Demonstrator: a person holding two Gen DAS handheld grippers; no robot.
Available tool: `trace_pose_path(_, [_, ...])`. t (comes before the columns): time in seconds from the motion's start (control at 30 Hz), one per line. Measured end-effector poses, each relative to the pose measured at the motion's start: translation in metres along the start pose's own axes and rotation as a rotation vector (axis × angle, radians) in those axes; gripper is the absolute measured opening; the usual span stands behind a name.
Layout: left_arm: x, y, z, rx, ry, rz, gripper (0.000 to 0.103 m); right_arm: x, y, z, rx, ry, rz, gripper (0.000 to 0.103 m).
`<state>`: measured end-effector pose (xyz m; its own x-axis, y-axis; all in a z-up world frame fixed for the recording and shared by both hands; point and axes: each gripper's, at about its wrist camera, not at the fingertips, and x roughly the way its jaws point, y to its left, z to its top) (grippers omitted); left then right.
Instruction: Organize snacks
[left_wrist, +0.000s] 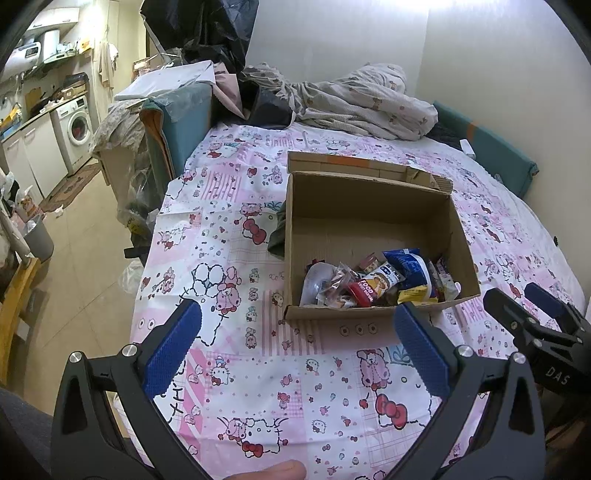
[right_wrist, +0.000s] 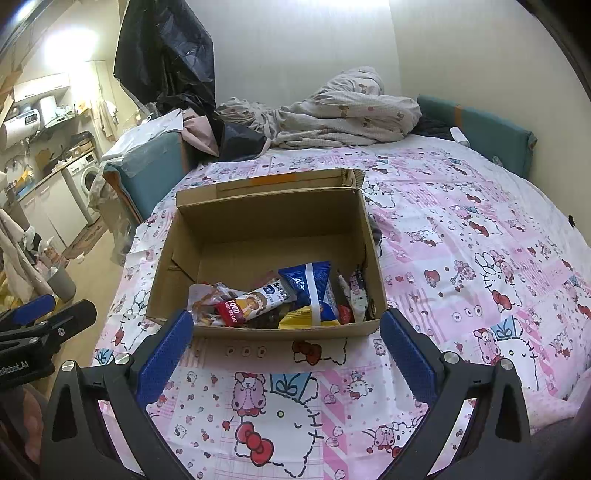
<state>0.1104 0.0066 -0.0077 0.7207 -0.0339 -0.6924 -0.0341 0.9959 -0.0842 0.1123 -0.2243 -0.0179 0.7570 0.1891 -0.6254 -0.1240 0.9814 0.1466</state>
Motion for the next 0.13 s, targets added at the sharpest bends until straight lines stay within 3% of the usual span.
trace_pose_path(0.13, [0.0013,0.0012,-0.0007,-0.009,0.004,-0.010,0.103,-0.0002,0.0005,0.0003,0.003,-0.001,0.003,0.103])
